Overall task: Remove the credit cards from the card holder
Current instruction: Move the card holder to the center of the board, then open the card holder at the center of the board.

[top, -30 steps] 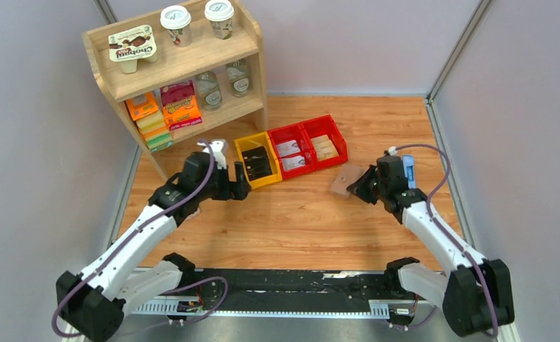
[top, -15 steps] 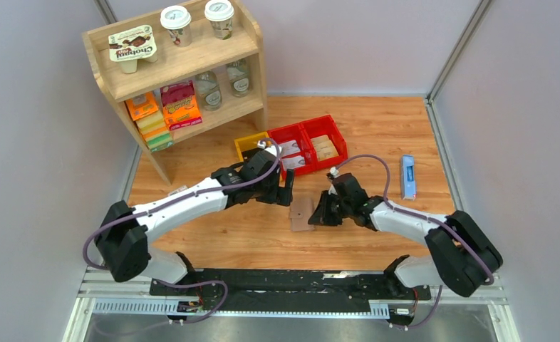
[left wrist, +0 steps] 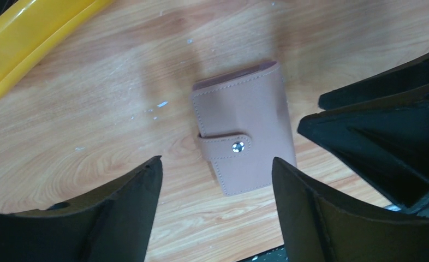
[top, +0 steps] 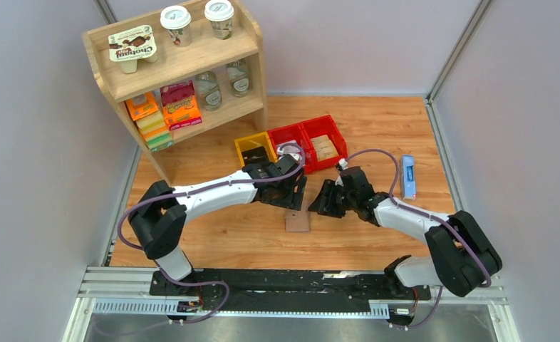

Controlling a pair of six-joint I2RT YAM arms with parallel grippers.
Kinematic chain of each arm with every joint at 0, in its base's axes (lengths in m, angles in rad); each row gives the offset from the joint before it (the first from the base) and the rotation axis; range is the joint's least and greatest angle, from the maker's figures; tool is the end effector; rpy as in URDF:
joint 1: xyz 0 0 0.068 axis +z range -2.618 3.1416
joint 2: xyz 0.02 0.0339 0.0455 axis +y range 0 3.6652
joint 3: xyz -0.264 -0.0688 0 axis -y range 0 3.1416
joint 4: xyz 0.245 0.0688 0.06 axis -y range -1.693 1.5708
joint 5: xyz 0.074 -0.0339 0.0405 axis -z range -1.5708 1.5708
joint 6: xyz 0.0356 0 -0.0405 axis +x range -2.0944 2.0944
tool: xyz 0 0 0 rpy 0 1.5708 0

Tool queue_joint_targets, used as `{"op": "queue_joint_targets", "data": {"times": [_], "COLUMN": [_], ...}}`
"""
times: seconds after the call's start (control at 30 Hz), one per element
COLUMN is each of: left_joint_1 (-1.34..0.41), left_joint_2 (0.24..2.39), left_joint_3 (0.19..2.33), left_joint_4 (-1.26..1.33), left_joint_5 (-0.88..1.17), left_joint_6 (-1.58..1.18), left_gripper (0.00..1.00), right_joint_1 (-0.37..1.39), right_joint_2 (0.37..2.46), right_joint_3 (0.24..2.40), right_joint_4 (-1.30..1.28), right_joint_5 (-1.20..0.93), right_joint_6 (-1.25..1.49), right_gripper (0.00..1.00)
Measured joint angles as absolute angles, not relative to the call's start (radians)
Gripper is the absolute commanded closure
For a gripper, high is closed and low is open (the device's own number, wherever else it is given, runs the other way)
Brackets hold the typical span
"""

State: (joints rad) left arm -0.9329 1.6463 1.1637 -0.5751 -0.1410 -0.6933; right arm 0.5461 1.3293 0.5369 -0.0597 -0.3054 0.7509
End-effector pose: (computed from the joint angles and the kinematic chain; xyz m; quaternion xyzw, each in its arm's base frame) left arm 0.2055 -0.2689 0.2210 0.0976 0.9601 -0.1370 0.2234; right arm 0.2018 0.1352 0.1563 0.0414 0.9259 0.3234 0.1910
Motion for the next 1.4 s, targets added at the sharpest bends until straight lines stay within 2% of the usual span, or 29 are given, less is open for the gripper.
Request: {"op": "queue_joint_targets", "data": {"times": [0.07,0.23,0.27,0.5,0.57,1.07,1.13,1.27,1.3,1.33,1.4], "left_joint_1": [-0.937,-0.955,-0.958,-0.969,-0.97,-0.999,-1.002,-1.007,-1.008,-1.009,-1.012], "left_joint_2": [1.674,1.753,1.763,1.839,1.856,1.963,1.977,1.993,1.993,1.993,1.991], "left_joint_3": [1.193,1.267,1.274,1.319,1.33,1.438,1.457,1.479,1.479,1.479,1.478], "left_joint_4": [-0.583,-0.6,-0.604,-0.654,-0.667,-0.794,-0.812,-0.845,-0.846,-0.845,-0.847], "left_joint_5": [-0.14,-0.138,-0.138,-0.136,-0.135,-0.133,-0.135,-0.149,-0.152,-0.153,-0.165], "left_joint_6": [-0.692,-0.683,-0.683,-0.671,-0.668,-0.655,-0.65,-0.642,-0.644,-0.647,-0.648], "left_gripper": [0.28,0.36,0.41,0.49,0.55,0.54,0.58,0.85,0.88,0.97,1.0], "right_joint_1": [0.532,0.497,0.493,0.472,0.467,0.458,0.456,0.455,0.455,0.455,0.454], "right_joint_2": [1.349,1.422,1.436,1.53,1.545,1.613,1.617,1.623,1.625,1.626,1.628], "right_joint_3": [0.537,0.529,0.526,0.518,0.516,0.515,0.515,0.515,0.515,0.515,0.515], "right_joint_4": [-0.033,0.045,0.06,0.146,0.17,0.256,0.26,0.265,0.267,0.27,0.274], "right_joint_5": [-0.325,-0.393,-0.408,-0.501,-0.525,-0.601,-0.606,-0.611,-0.612,-0.614,-0.62], "right_joint_6": [0.753,0.762,0.764,0.782,0.788,0.8,0.801,0.801,0.802,0.803,0.804], "right_gripper": [0.59,0.62,0.62,0.64,0.65,0.69,0.71,0.78,0.8,0.82,0.85]}}
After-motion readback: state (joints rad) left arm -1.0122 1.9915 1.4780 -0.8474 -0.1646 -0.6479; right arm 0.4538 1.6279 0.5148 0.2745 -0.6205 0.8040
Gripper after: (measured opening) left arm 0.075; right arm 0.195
